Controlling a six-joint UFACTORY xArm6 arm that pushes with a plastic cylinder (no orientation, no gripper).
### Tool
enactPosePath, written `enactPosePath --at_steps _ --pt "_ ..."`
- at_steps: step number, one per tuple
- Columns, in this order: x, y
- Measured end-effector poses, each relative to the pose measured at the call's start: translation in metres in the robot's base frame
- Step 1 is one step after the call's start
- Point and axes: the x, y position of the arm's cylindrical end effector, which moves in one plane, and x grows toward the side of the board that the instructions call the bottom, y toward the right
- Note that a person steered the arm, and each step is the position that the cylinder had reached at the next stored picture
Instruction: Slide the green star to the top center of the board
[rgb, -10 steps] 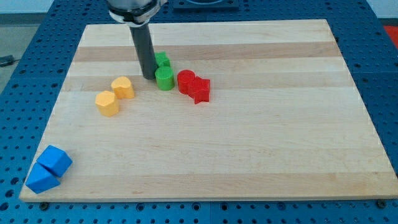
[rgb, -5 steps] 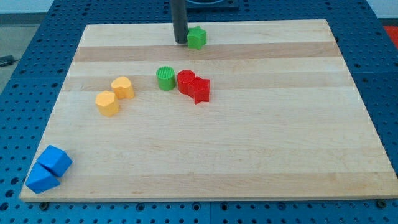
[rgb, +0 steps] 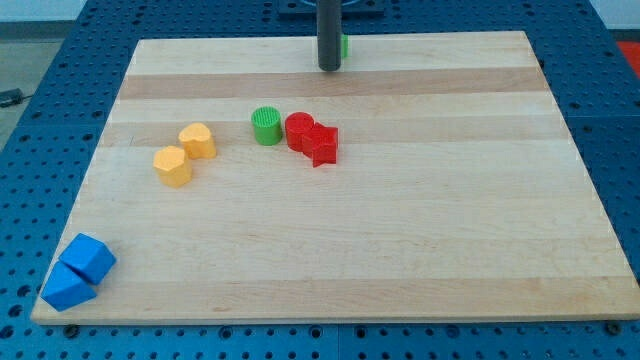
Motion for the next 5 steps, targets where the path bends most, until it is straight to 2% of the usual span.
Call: enactPosePath --at_steps 1,2,3,4,5 --pt "-0.008 -0.007" --pt "0.007 -0.044" --pt "0.048 -0.1" --pt "0.114 -0.118" --pt "0.151 -0.119"
